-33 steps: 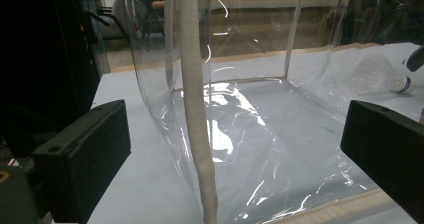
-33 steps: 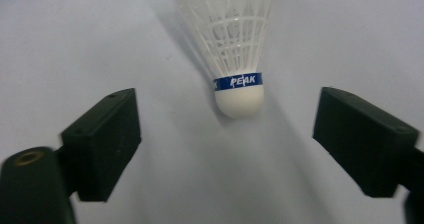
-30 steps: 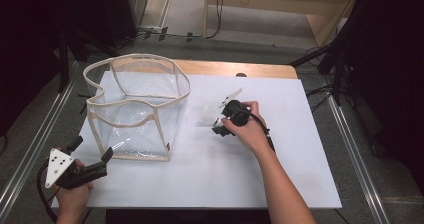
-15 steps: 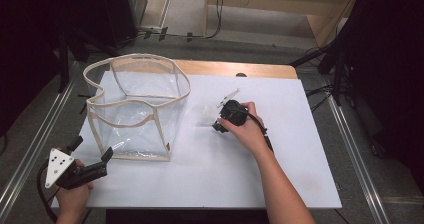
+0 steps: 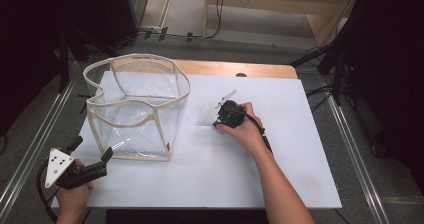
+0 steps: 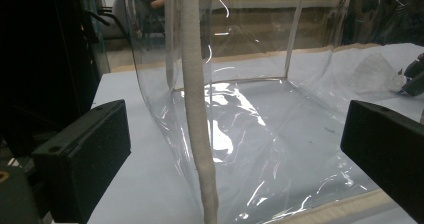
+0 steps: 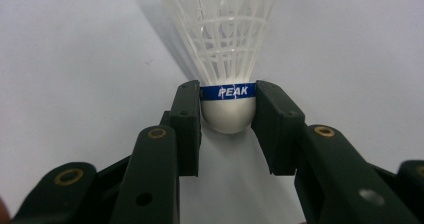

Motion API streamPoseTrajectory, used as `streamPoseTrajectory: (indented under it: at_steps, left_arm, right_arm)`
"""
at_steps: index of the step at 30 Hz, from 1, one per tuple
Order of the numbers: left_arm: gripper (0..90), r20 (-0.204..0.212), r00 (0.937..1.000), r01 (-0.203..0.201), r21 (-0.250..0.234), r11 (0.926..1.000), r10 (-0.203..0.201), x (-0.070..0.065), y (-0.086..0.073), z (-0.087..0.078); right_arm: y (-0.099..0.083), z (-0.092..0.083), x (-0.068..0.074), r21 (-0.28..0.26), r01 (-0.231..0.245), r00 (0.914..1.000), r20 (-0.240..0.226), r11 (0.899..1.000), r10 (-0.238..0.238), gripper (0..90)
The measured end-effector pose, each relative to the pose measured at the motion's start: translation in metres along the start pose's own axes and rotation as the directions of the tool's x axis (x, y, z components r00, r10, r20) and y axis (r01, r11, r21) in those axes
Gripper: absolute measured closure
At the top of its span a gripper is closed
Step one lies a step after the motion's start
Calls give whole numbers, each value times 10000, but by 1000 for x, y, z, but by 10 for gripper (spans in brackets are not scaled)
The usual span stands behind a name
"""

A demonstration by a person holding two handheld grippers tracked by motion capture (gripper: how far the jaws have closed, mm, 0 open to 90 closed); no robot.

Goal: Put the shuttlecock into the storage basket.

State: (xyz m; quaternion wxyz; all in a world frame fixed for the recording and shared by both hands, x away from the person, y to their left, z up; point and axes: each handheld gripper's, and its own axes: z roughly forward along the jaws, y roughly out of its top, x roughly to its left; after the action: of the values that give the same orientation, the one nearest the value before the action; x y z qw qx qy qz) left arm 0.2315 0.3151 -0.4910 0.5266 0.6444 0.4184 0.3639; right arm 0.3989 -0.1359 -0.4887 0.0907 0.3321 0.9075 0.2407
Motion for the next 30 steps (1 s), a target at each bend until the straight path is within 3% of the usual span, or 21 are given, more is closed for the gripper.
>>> streamPoseTrajectory:
  at_steps: [8,30]
  left_arm:
    - [3,-4,10000,0,-9,10000,0,0,0,0]
    - [3,3,10000,-47,1,10000,47,0,0,0]
  right_arm:
    - [0,-10,-3,-461,-509,9985,-233,9976,498,624]
    - [11,-35,-1,-1314,-705,9968,-469,9888,648,625]
